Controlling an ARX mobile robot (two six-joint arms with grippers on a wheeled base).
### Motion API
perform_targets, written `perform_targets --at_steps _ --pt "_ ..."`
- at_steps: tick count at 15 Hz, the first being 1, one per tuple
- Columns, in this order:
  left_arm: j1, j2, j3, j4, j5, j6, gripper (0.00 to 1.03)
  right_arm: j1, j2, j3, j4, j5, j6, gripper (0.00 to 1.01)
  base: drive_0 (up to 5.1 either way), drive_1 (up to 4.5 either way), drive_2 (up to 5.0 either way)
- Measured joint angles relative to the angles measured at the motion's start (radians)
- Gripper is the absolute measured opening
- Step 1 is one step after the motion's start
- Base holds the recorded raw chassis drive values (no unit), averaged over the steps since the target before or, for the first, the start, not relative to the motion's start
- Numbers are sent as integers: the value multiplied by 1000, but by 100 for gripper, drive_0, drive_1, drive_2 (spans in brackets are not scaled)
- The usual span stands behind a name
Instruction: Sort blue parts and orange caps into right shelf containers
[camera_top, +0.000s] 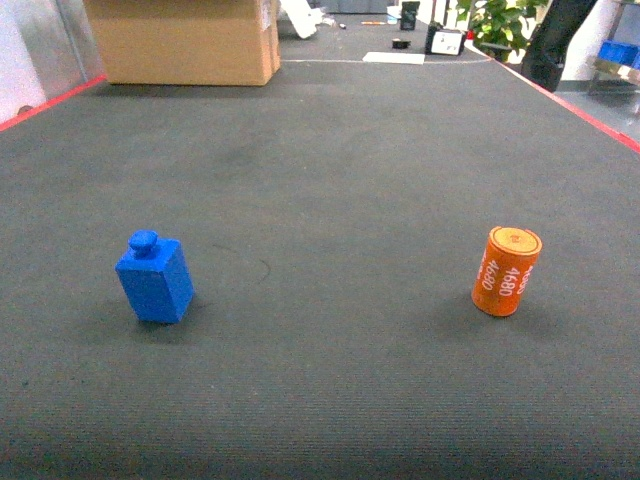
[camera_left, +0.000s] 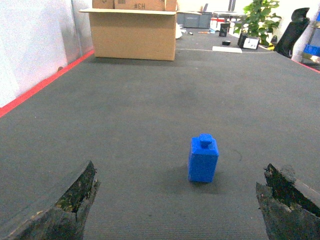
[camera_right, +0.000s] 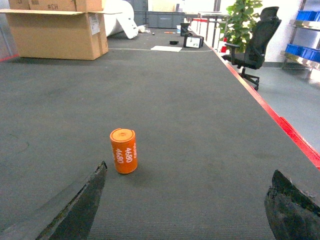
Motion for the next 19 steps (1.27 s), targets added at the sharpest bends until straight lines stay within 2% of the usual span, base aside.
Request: perform_targets --at_steps 13,14,15,16,17,19 --pt "0 0 0 0 0 0 98 0 0 0 0 0 0 98 0 0 0" --pt "-5 3 1 -10 -14 -2 98 6 5 4 -27 18 4 98 0 0 0" --pt "-95 108 17 1 -210 -33 98 65 107 26 -56 127 14 98 0 0 0" --pt "-130 280 39 141 -283 -49 98 92 211 29 31 143 18 98 0 0 0" --pt "-130 407 64 266 -296 -58 98 113 317 43 149 168 19 98 0 0 0" --pt "-164 781 200 589 -236 -82 98 171 652 120 457 171 30 98 0 0 0"
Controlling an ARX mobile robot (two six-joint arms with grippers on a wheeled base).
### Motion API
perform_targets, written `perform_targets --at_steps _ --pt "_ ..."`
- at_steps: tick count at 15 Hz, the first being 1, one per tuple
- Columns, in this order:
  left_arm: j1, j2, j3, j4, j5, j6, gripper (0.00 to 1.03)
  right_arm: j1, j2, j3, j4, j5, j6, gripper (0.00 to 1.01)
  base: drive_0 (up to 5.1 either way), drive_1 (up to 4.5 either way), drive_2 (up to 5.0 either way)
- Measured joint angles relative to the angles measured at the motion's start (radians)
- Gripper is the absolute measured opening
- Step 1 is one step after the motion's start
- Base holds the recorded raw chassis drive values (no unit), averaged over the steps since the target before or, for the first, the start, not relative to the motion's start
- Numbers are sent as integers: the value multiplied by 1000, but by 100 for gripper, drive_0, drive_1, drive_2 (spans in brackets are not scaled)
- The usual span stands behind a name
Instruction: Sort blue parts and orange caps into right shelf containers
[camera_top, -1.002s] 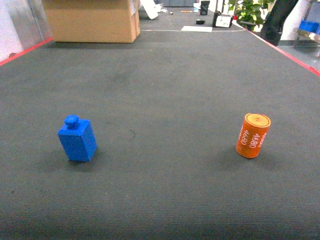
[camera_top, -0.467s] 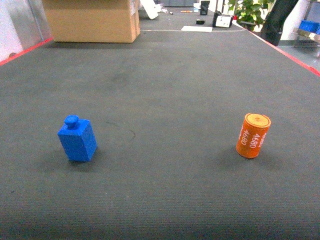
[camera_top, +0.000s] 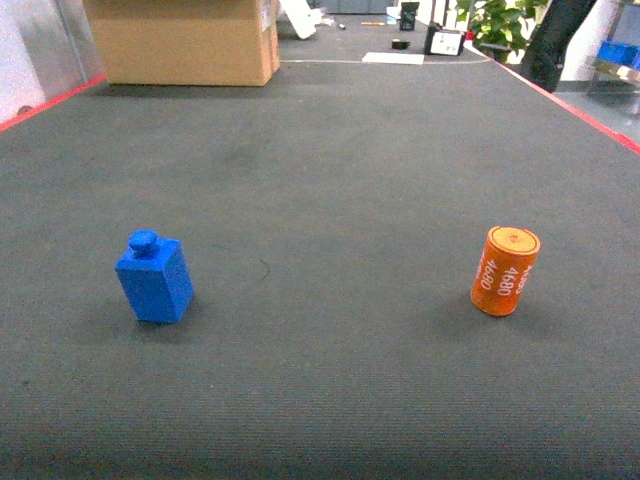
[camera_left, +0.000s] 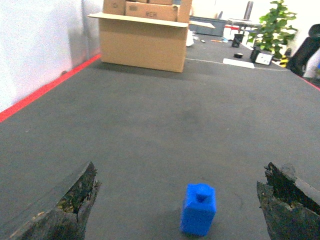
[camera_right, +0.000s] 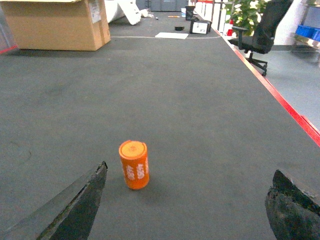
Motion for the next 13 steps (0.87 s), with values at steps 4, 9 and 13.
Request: perform_targets --at_steps 4,9,13 --pt "-35 560 201 200 90 -21 98 25 679 251 332 -29 2 98 0 0 0" --pt "-35 861 312 259 129 -3 98 38 985 414 363 -31 -21 98 0 0 0" --pt "-38 991 378 270 142 2 98 46 1115 497 363 -37 -8 98 0 0 0"
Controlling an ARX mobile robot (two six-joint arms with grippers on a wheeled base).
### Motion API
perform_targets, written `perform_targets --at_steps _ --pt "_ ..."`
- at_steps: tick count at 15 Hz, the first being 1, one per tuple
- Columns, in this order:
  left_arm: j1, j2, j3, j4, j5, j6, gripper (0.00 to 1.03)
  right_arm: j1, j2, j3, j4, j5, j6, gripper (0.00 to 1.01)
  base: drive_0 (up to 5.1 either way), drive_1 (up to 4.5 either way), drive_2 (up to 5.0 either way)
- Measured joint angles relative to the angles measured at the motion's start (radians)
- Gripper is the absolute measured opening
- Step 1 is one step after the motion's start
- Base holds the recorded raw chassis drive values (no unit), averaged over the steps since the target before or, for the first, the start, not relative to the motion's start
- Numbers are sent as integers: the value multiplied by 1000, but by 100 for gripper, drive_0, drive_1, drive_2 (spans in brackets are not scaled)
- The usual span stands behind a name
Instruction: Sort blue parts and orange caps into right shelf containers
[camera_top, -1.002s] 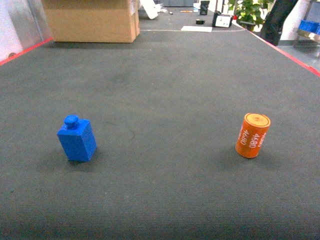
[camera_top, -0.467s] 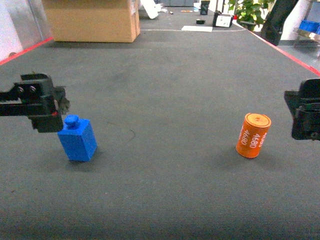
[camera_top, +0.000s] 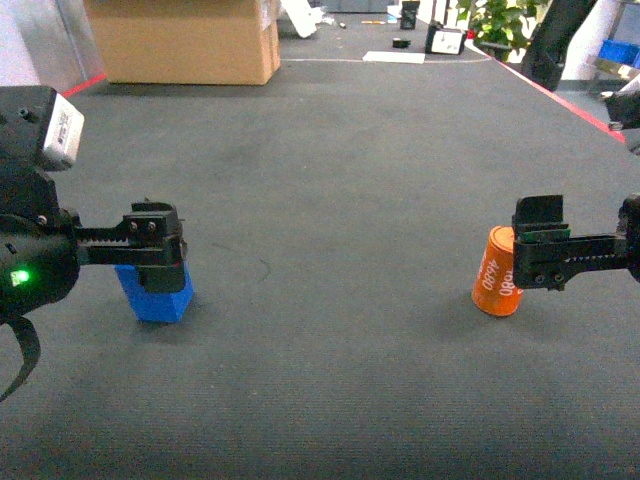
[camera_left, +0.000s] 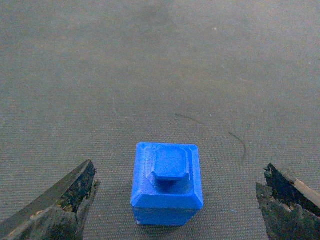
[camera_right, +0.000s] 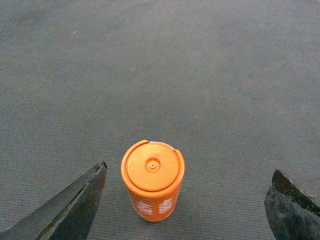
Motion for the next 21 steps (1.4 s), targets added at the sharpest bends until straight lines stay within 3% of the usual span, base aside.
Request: perform_targets --at_steps 10,14,15,16,17,18,21 --pt "2 209 119 -8 -4 -3 98 13 253 188 -60 12 64 98 0 0 0" --pt "0 272 152 -34 -23 -25 98 12 306 217 -73 16 85 98 0 0 0" --pt "0 276 157 -55 -31 -38 85 13 308 219 -82 32 85 73 0 0 0" --pt "6 255 137 -29 -39 -40 52 15 300 203 -66 30 72 46 0 0 0" --pt "11 123 9 67 -72 -73 45 19 203 114 28 53 76 45 0 0 0" --pt "18 36 -50 102 -85 -74 45 19 119 64 66 59 82 45 0 0 0" --pt "56 -273 -205 95 -124 -66 44 17 -180 -119 112 60 69 45 0 0 0"
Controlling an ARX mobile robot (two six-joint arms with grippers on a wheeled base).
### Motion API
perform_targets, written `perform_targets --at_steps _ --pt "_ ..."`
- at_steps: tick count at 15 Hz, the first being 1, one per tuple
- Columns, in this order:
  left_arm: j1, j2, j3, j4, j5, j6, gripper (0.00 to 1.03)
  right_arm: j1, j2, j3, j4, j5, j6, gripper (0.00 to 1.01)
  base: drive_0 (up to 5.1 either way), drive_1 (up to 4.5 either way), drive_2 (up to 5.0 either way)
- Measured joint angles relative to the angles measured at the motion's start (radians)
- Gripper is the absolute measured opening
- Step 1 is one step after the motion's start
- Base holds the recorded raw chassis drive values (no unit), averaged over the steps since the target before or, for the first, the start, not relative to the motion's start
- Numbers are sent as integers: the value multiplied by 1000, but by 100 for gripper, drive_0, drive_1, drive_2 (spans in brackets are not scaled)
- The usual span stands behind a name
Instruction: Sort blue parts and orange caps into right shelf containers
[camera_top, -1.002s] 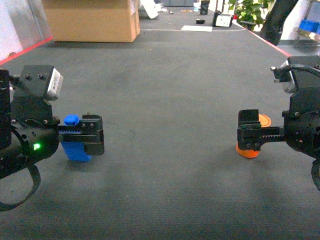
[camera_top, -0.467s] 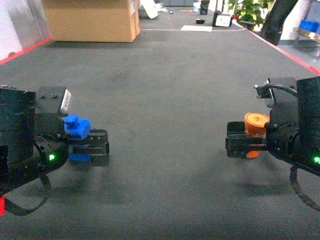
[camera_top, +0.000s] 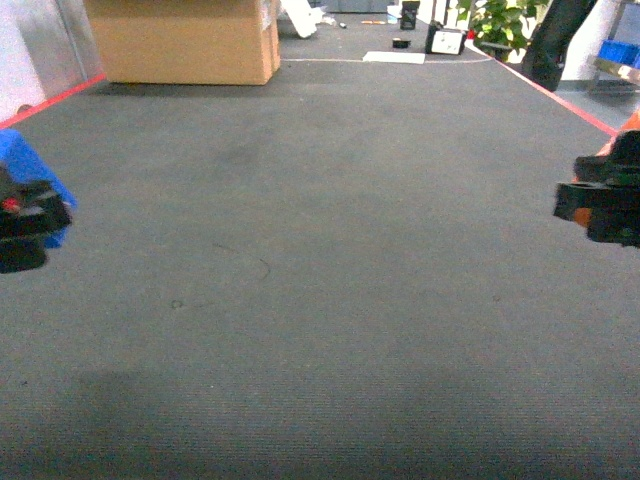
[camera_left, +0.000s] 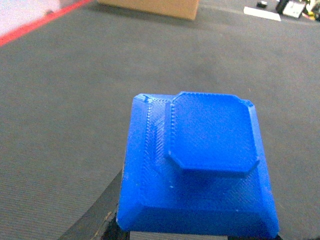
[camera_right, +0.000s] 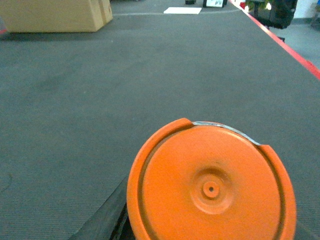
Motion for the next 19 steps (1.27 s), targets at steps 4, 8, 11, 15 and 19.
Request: perform_targets --at_steps 4,8,11,15,19 --pt "-17 -367 -132 -70 -94 66 44 -53 -389 -181 -56 19 -13 45 0 0 0" --pt "-38 -459 -151 -110 -130 69 44 -65 -494 -215 -102 27 -14 45 0 0 0" --pt "-142 -634 -159 -217 -210 78 44 -48 -741 -266 -232 63 -34 45 0 0 0" --pt "-183 -653 -166 -244 -211 79 44 -31 -814 -278 -248 72 -60 45 0 0 0" --pt "-80 -794 -225 -409 -14 127 44 -98 -940 -317 -472 -54 -78 45 0 0 0"
